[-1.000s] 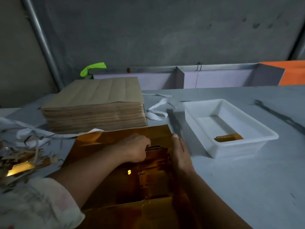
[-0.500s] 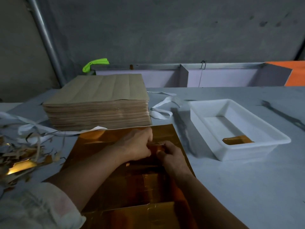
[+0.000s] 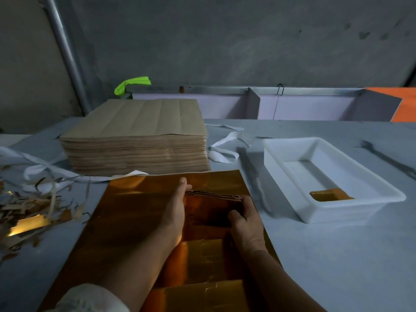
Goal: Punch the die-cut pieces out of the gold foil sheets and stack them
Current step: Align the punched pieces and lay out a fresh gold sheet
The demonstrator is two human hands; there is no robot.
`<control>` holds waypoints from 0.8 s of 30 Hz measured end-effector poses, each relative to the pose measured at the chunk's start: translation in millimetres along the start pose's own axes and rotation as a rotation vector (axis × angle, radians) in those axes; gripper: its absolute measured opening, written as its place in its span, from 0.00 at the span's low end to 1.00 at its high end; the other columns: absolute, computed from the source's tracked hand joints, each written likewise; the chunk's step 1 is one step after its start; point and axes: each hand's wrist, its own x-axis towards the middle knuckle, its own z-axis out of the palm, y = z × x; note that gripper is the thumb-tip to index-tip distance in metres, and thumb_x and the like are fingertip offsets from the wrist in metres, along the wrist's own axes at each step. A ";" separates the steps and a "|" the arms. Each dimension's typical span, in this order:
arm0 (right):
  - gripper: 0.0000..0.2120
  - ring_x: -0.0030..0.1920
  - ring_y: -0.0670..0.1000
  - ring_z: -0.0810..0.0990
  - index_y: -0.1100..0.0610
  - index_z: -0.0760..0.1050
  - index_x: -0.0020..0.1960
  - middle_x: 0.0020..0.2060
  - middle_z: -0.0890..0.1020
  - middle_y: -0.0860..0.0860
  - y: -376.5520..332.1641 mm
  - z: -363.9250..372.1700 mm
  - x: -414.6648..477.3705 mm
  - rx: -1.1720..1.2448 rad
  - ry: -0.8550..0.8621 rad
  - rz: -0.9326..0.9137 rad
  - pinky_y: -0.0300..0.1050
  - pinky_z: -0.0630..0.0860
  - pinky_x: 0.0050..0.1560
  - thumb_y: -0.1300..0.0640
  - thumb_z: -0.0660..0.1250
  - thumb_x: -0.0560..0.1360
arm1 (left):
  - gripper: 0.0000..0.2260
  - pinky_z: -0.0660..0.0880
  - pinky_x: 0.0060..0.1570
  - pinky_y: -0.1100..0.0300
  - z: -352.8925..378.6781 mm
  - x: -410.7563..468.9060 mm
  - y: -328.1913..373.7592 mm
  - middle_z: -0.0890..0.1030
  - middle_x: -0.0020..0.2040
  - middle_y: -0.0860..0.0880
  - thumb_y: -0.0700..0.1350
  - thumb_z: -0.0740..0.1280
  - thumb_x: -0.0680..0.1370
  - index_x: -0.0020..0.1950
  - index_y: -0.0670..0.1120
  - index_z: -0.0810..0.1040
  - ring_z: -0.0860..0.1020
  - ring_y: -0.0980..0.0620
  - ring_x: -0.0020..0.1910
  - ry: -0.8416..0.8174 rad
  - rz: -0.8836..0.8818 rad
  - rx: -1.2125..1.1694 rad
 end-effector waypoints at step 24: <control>0.08 0.50 0.45 0.77 0.44 0.68 0.53 0.49 0.79 0.43 12.5 1.4 8.6 -0.091 0.144 -0.064 0.48 0.76 0.59 0.57 0.56 0.84 | 0.15 0.67 0.66 0.53 -9.8 12.8 -8.3 0.80 0.57 0.49 0.51 0.54 0.84 0.59 0.53 0.79 0.73 0.48 0.65 -0.117 -0.026 -0.076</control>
